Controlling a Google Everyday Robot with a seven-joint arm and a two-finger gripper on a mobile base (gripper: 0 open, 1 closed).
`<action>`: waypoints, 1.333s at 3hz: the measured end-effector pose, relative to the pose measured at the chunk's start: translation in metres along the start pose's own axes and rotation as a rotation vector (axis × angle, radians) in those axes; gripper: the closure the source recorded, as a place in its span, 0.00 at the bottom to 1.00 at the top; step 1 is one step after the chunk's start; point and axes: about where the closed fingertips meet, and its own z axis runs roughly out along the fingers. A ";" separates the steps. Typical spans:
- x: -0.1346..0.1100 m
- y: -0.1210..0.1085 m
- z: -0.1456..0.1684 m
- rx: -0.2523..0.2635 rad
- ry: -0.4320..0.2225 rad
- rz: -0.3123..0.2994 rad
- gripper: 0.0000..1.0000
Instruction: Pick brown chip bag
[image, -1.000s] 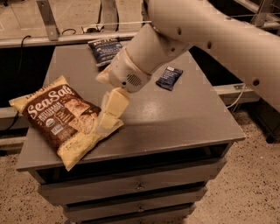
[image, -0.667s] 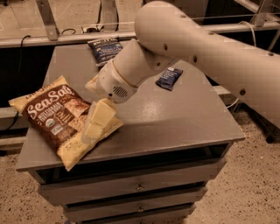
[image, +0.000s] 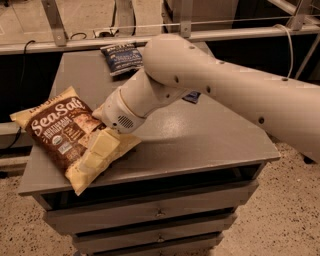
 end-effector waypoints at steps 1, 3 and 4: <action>0.007 -0.005 0.006 0.016 -0.012 0.038 0.38; 0.000 -0.018 -0.020 0.055 -0.087 0.061 0.84; -0.018 -0.027 -0.056 0.085 -0.146 0.023 1.00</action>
Offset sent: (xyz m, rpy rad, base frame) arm 0.0225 -0.0143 -0.0044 0.0623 0.0355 -0.1147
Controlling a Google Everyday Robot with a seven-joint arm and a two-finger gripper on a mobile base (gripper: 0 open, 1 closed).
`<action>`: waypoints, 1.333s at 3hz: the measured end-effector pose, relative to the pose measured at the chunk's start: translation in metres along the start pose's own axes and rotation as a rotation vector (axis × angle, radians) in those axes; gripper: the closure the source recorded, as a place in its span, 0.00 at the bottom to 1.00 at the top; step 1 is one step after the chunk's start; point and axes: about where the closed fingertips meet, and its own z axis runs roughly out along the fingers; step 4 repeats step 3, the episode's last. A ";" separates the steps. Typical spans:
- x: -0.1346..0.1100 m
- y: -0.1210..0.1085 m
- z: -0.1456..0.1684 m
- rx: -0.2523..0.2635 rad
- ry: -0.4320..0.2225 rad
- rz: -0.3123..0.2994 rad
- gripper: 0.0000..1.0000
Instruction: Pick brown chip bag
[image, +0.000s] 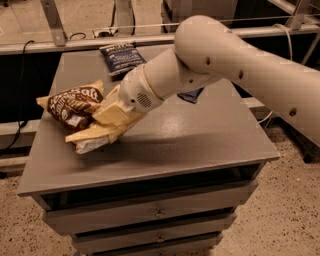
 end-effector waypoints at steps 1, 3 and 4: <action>-0.029 -0.015 -0.035 0.030 -0.056 -0.056 1.00; -0.068 -0.028 -0.069 0.045 -0.146 -0.119 1.00; -0.068 -0.028 -0.069 0.045 -0.146 -0.119 1.00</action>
Offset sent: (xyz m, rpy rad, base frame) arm 0.0444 -0.0345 0.1357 0.2269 -0.1771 0.0384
